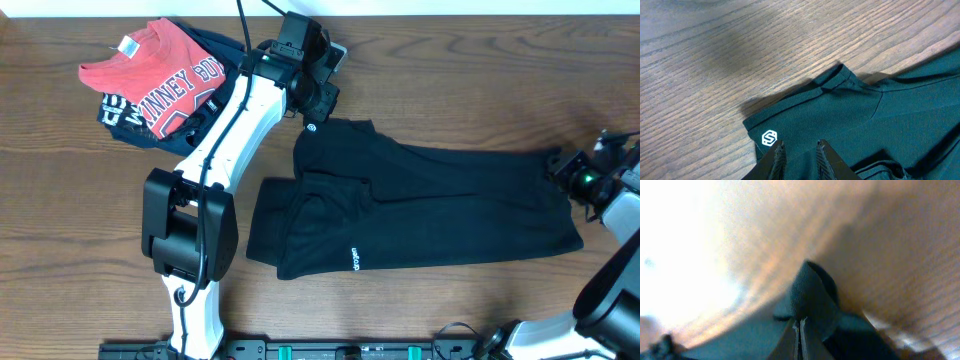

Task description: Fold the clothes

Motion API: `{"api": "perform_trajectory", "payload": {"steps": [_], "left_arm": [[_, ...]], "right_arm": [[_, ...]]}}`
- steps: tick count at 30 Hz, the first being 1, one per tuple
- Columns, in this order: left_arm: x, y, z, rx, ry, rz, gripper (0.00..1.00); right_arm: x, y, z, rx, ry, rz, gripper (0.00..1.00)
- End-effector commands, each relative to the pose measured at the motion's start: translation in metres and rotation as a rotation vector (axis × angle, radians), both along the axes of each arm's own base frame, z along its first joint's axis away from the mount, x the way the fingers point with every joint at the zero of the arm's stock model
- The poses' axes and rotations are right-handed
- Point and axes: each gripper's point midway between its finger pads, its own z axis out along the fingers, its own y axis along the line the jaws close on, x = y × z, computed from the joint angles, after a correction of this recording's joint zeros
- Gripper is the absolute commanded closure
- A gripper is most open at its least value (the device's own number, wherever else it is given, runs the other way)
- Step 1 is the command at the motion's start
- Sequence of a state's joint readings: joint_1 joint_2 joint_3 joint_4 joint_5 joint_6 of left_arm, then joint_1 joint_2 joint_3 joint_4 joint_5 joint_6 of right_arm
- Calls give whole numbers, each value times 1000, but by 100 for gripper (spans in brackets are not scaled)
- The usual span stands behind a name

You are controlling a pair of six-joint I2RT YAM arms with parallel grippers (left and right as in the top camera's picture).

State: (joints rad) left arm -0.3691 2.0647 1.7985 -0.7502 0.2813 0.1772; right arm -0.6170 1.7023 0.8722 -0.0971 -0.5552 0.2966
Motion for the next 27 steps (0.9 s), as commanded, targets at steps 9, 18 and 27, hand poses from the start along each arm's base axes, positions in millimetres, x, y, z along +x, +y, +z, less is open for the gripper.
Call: {"api": "perform_trajectory", "payload": {"steps": [9,18,27], "left_arm": [[3,2,0,6,-6,1,77],[3,2,0,6,-5,1,77],[3,2,0,6,-5,1,77]], "right_arm": [[18,-8,40,-25,-136,-10,89],[1,-15,16,-73,-8,-47,60],[16,8,-16,-80,20,52,62]]}}
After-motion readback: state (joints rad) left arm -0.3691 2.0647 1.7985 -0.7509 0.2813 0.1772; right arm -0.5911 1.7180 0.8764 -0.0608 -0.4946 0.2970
